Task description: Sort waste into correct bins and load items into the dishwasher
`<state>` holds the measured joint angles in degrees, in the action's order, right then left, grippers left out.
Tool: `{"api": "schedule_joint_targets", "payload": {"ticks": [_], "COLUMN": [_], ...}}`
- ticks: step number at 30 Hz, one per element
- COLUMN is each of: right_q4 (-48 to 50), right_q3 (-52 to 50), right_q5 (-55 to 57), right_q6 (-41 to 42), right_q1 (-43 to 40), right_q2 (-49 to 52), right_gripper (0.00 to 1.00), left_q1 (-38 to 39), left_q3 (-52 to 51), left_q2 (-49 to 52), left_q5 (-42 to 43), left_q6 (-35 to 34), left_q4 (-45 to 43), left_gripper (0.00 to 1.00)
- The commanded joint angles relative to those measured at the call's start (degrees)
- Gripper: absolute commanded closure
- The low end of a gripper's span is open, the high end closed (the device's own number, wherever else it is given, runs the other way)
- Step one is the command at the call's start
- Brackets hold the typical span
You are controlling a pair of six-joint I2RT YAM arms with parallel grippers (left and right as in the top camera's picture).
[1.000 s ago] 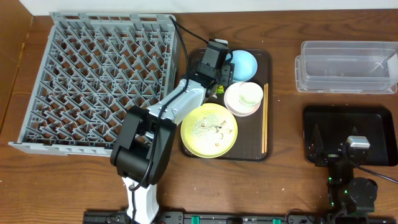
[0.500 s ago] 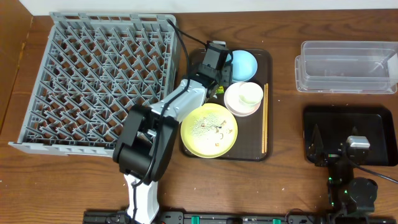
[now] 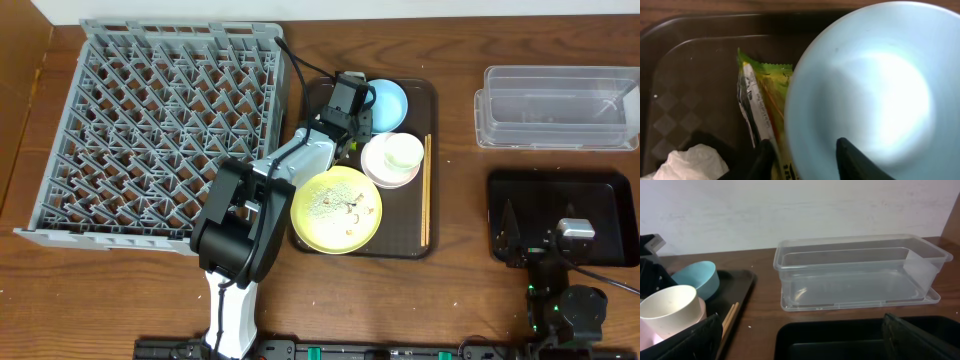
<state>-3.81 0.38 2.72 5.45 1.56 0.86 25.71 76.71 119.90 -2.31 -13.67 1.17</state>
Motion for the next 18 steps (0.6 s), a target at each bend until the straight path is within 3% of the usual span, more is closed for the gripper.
{"api": "schedule_joint_targets", "payload": {"ticks": [1,7,18], "right_q4": [-0.2,-0.2,-0.2], "right_q3": [-0.1,-0.1,-0.1], "right_q5": [0.0,0.0,0.0], "right_q6": [0.2,0.2,0.2], "right_q1": [-0.4,-0.4,-0.4], "right_q2": [0.0,0.0,0.0], "right_gripper": [0.01,0.01,0.01], "left_q1": [-0.4,-1.6,-3.9], "left_q3": [0.5,0.5,0.5], "left_q2": [-2.1,-3.1,-3.1], "left_q5": [-0.1,-0.3,-0.3], "left_q6": [0.0,0.0,-0.4], "left_q4": [-0.2,-0.2,0.0], "left_gripper": [0.64,0.75,0.7]}}
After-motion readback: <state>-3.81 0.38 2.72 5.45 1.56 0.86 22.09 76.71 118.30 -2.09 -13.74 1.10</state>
